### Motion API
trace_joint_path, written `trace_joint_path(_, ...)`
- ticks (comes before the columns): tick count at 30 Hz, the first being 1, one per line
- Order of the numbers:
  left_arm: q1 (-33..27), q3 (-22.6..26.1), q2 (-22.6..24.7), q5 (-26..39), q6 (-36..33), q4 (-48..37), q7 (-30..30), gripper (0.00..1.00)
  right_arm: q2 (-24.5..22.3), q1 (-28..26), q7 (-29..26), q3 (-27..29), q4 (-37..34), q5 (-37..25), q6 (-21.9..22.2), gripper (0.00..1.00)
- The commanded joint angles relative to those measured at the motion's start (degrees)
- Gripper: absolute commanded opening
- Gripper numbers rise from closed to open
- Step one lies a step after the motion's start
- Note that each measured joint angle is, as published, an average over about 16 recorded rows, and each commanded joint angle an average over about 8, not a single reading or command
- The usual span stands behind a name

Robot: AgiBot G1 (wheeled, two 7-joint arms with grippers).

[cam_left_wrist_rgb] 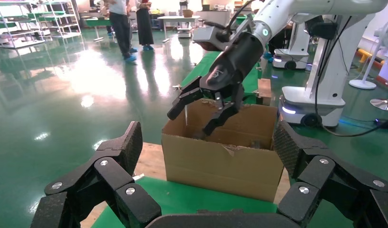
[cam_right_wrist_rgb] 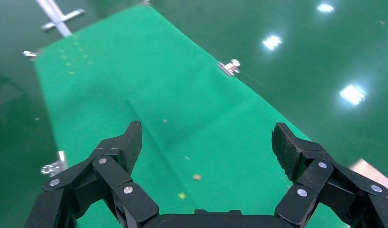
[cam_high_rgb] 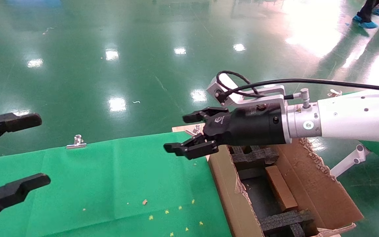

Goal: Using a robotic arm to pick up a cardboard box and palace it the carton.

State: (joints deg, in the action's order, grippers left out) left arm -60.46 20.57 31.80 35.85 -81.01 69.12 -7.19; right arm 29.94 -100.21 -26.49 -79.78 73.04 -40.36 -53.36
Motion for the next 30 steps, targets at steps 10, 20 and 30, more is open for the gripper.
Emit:
trace_joint_path(10, 0.0, 0.0, 0.0, 0.0, 0.0, 0.0, 0.0, 1.00, 1.3, 9.8, 4.0, 16.2, 0.1, -0.4, -8.2, 1.00)
trace_joint_path(20, 0.0, 0.0, 0.0, 0.0, 0.0, 0.0, 0.0, 1.00, 2.5, 19.0, 7.7, 31.3, 0.3, -0.7, -15.9, 1.00)
trace_joint_path(30, 0.0, 0.0, 0.0, 0.0, 0.0, 0.0, 0.0, 1.00, 3.8, 28.5, 11.6, 47.1, 0.4, -1.1, -23.9, 1.00)
